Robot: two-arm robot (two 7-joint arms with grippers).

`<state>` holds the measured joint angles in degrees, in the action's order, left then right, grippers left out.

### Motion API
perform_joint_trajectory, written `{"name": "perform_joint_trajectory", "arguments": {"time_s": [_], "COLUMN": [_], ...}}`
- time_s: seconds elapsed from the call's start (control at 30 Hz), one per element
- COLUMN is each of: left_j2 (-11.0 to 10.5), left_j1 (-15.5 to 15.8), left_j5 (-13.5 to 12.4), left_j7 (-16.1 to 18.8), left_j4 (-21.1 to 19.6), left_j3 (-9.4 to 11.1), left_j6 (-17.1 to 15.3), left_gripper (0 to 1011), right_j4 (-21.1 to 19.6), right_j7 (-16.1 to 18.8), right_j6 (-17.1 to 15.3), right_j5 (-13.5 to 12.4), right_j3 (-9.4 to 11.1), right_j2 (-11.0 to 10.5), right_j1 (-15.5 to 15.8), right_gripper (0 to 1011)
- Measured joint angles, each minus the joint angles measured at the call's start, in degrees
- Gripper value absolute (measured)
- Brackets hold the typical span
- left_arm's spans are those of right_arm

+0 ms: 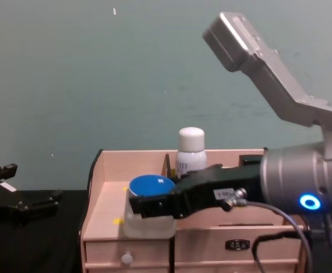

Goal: Pick up the facial cleanser and watermelon frost from the table and place them into the tiered storage box.

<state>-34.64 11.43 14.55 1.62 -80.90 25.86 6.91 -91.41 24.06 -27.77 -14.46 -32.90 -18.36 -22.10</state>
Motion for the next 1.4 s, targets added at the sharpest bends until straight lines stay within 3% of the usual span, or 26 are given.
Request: {"name": "perform_joint_trajectory", "arguments": {"time_s": [0.7, 1.4], "left_j2": [0.0, 0.0], "left_j1": [0.0, 0.0], "left_j5": [0.0, 0.0], "left_j7": [0.0, 0.0], "left_j4": [0.0, 0.0], "left_j3": [0.0, 0.0], "left_j6": [0.0, 0.0], "left_gripper": [1010, 1009], "right_j4": [9.5, 14.89], "right_j7": [-0.03, 1.05], "right_j6": [1.79, 1.95], "right_j5": [0.88, 1.08], "right_j3": [-1.13, -0.96], "right_j2": [5.21, 7.25], "right_j1": [-6.16, -9.05], "right_gripper": [726, 726]}}
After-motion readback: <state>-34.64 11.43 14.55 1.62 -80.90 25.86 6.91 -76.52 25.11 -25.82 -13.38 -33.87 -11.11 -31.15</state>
